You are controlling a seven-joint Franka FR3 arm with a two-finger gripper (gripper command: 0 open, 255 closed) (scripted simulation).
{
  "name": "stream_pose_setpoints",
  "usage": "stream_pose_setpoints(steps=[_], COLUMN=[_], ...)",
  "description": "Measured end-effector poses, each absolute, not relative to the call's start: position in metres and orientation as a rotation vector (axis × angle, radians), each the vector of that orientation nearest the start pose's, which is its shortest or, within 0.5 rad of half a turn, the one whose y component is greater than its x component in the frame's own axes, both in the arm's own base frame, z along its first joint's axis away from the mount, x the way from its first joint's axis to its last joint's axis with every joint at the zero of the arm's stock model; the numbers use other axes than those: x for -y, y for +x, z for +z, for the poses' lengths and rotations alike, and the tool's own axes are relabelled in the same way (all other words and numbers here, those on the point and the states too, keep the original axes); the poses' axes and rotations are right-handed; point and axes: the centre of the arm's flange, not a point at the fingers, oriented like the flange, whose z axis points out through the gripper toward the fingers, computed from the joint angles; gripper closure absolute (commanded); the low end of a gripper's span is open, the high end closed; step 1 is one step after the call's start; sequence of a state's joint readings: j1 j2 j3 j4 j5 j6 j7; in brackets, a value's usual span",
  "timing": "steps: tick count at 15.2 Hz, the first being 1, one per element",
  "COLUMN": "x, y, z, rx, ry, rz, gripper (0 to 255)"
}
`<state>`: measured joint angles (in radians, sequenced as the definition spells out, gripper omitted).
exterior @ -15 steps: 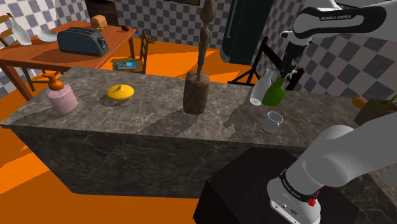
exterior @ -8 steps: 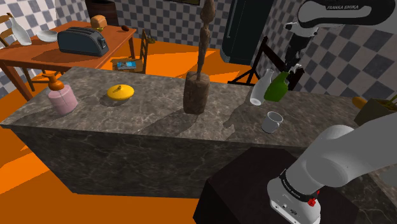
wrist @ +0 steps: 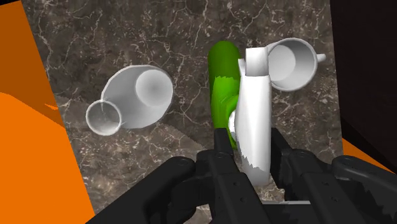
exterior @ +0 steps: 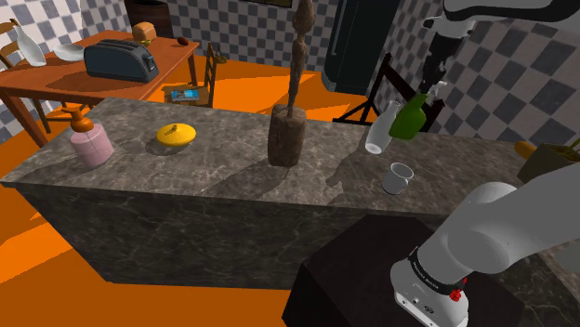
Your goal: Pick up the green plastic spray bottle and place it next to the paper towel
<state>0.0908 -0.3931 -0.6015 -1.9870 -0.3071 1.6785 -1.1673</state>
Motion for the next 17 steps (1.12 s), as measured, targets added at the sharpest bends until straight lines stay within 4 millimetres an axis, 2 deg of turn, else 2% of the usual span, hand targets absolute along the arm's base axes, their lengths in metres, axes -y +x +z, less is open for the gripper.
stream_pose_setpoints(steps=[17], x=[0.287], y=[0.364], z=[0.683], rx=[1.133], ry=[-3.011], rz=[0.076], gripper=[255])
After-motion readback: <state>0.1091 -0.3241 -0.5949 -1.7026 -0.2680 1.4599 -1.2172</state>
